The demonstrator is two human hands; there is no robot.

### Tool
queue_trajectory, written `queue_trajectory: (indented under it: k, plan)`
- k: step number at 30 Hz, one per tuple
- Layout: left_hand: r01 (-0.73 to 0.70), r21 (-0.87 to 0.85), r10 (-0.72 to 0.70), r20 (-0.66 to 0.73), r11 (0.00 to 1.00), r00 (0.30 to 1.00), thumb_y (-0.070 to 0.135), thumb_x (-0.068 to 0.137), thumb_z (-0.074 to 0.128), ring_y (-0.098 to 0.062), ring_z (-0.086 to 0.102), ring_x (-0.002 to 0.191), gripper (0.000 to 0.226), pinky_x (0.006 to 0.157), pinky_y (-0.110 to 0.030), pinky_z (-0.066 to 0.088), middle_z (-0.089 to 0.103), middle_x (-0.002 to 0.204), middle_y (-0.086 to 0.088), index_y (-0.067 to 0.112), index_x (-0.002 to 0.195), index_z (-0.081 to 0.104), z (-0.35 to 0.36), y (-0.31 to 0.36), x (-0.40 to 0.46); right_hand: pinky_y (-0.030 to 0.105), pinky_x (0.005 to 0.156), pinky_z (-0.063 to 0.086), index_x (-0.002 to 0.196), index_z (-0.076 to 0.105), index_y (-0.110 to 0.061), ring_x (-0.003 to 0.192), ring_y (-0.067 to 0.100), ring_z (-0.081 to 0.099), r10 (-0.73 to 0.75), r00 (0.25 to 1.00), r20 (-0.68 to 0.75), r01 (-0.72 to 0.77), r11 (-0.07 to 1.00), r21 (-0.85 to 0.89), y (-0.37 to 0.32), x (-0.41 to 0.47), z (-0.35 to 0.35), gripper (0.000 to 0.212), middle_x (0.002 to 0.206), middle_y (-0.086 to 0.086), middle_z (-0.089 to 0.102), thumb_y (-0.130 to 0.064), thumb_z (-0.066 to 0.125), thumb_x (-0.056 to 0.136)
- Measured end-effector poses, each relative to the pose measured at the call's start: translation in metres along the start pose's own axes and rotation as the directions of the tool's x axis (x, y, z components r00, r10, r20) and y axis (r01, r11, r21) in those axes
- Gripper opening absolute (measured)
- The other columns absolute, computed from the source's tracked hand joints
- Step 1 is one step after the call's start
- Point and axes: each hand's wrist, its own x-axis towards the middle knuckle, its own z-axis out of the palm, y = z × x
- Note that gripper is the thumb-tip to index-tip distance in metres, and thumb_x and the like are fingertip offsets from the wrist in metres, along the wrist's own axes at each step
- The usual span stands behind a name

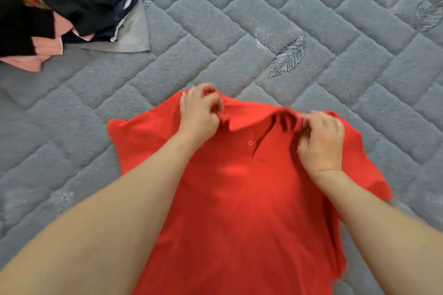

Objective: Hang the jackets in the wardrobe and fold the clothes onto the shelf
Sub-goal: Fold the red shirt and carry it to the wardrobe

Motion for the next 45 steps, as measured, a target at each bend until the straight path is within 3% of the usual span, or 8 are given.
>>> queue_trajectory:
  k: [7,12,24,28,32,35,38,45]
  plan:
    - [0.219,0.285,-0.194,-0.111,0.933,0.975,0.013,0.082,0.056,-0.029,0.012,0.149,0.057,0.117,-0.060,-0.002,0.022,0.159,-0.006,0.030,0.136,0.047,-0.027,-0.041,-0.074,0.058,0.112,0.026,0.118,0.068,-0.014,0.132,0.035,0.046,-0.102,0.912,0.397,0.251,0.905,-0.345,-0.021,-0.025,-0.037,0.045,0.138,0.011,0.057,-0.010,0.057,0.075]
    - [0.856,-0.272,-0.898,-0.129,0.439,0.420,0.020,0.082,0.057,-0.039,0.035,0.135,0.060,0.112,-0.043,0.029,0.038,0.147,-0.019,0.007,0.138,0.040,-0.069,-0.065,-0.101,0.053,0.118,0.015,0.151,0.034,-0.030,0.150,0.029,0.013,-0.131,0.710,0.692,0.311,0.940,-0.142,-0.124,0.015,-0.005,0.052,0.164,0.004,0.011,-0.039,0.041,0.100]
    - [0.716,-0.697,-0.950,0.206,0.025,0.234,0.020,0.076,0.072,-0.024,0.065,0.100,0.055,0.087,-0.029,0.054,0.063,0.113,-0.015,0.001,0.122,0.047,-0.063,-0.059,-0.096,0.054,0.119,0.000,0.151,0.028,-0.041,0.151,0.023,-0.005,-0.223,0.448,0.866,0.482,0.876,-0.023,-0.156,0.051,0.044,0.050,0.165,-0.004,-0.001,-0.039,0.038,0.101]
    - [0.750,-0.661,-0.876,0.373,-0.020,0.305,0.006,0.089,0.058,-0.012,0.051,0.037,0.008,0.035,-0.014,0.036,0.058,0.050,-0.006,0.002,0.084,0.060,-0.071,-0.036,-0.082,0.050,0.118,-0.008,0.156,0.002,-0.036,0.150,0.016,-0.013,-0.220,0.545,0.809,0.287,0.956,0.066,-0.134,0.029,0.036,0.064,0.164,-0.003,-0.012,-0.049,0.034,0.101]
    - [0.710,-0.610,-0.935,-0.195,0.352,0.297,0.005,0.085,0.052,-0.034,0.061,0.107,0.035,0.091,-0.039,0.049,0.063,0.121,-0.019,0.000,0.119,0.058,-0.084,-0.042,-0.082,0.050,0.118,-0.010,0.156,-0.009,-0.027,0.151,0.020,-0.012,0.026,0.708,0.706,0.044,0.996,-0.081,-0.094,0.015,0.022,0.072,0.164,0.003,-0.013,-0.055,0.027,0.100]
    - [0.579,-0.144,-0.574,-0.449,0.803,0.684,0.007,0.085,0.053,-0.040,0.053,0.107,0.032,0.092,-0.044,0.038,0.055,0.117,-0.022,0.004,0.116,0.056,-0.084,-0.009,-0.091,0.064,0.111,-0.012,0.152,-0.019,-0.037,0.149,0.024,-0.020,0.203,0.681,0.703,0.072,0.938,-0.340,-0.045,0.013,0.005,0.078,0.161,0.000,-0.025,-0.071,0.018,0.092]
    - [0.222,0.321,-0.226,-0.025,0.921,0.974,0.034,0.086,0.054,-0.034,0.053,0.110,0.042,0.093,-0.043,0.044,0.055,0.122,-0.010,0.022,0.126,0.061,-0.056,0.031,-0.090,0.070,0.109,-0.007,0.142,-0.030,-0.050,0.146,0.023,-0.027,0.258,0.594,0.762,0.050,0.933,-0.355,-0.022,0.014,0.005,0.080,0.157,-0.004,-0.035,-0.082,0.014,0.083]
    - [0.193,0.332,-0.266,0.191,0.923,0.945,0.055,0.093,0.033,-0.026,-0.013,0.151,0.079,0.118,-0.055,-0.009,-0.011,0.166,0.000,0.028,0.158,-0.003,0.007,0.013,-0.069,0.073,0.105,-0.014,0.123,-0.050,-0.051,0.136,0.023,-0.043,0.229,0.646,0.728,0.052,0.939,-0.341,-0.014,0.003,0.028,0.074,0.150,-0.001,-0.044,-0.086,-0.013,0.069]
